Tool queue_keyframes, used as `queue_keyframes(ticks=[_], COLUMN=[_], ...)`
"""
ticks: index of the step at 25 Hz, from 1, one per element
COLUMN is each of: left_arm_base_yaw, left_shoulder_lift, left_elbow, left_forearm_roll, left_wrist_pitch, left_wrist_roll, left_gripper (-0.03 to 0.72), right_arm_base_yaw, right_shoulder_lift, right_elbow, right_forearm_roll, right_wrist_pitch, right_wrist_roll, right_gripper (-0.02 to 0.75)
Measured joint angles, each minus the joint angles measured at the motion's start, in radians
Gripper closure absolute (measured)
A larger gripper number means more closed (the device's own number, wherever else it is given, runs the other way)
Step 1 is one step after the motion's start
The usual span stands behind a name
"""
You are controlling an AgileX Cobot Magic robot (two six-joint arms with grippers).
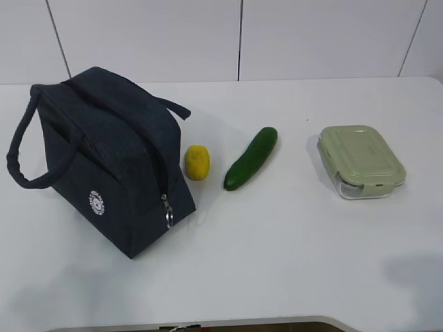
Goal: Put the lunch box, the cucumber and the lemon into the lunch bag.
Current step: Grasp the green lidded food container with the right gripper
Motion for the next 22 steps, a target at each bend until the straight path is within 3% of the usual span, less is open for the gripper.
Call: queue_keyframes(ticks=[9,17,22], left_arm_base_yaw=[0.000,0.000,0.000], left_shoulder_lift=[0.000,0.000,0.000], left_elbow=[0.000,0.000,0.000], left_forearm_roll=[0.000,0.000,0.000], left_wrist_pitch=[0.000,0.000,0.000], left_wrist_roll=[0.000,0.000,0.000], left_gripper=[0.446,0.444,0.384], right_arm_base_yaw=[0.000,0.000,0.000], right_shoulder_lift=[0.000,0.133,0.312], right_elbow=[-0.006,-0.061,-0.137], right_forearm_roll=[0.000,0.000,0.000], right_wrist_pitch=[-0.013,-0.067,-0.093], right_wrist_roll=[0.000,0.000,0.000], right_gripper=[0.450,0.289,0.256])
